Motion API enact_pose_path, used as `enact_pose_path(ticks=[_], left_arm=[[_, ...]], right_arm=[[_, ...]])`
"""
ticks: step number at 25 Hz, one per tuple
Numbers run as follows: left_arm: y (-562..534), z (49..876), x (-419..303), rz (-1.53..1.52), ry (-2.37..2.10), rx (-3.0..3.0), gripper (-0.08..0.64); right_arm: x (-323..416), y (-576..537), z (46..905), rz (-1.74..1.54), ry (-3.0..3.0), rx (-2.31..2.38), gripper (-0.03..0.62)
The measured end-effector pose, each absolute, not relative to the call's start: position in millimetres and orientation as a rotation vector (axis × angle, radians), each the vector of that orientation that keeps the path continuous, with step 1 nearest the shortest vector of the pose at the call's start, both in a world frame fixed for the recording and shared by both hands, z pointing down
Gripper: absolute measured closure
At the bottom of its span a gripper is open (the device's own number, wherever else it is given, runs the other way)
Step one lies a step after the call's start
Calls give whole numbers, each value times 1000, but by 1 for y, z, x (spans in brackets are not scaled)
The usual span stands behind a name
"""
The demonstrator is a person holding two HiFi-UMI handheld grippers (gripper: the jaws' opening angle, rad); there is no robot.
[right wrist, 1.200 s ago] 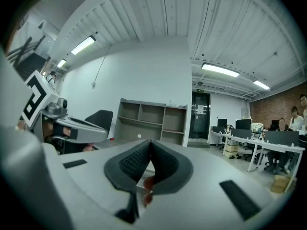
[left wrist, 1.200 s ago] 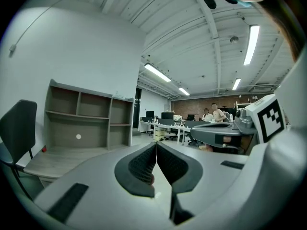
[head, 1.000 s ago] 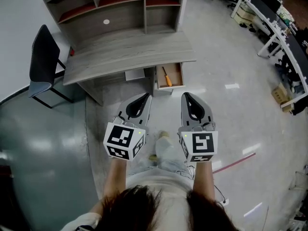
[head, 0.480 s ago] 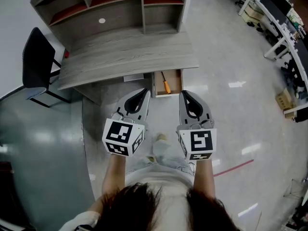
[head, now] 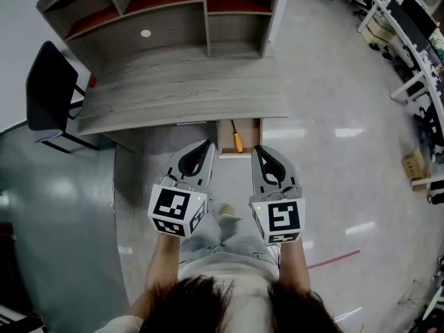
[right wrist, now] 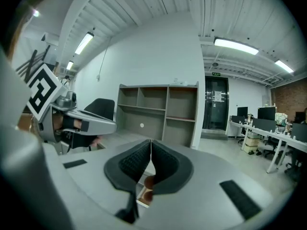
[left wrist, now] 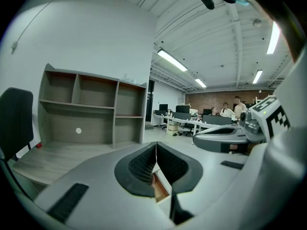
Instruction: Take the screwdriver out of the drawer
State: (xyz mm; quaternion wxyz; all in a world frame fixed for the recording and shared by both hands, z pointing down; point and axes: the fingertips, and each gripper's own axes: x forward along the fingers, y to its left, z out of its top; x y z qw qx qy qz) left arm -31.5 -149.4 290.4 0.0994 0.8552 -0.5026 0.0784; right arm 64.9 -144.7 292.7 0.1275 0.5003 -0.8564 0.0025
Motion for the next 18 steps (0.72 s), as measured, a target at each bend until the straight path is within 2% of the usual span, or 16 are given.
enact_pose_path(ticks=[18], left_arm=[[-246,369,-31,301,-1328,2490,543]], right_arm=[[45,-239,366,146,-2388,1415,565]])
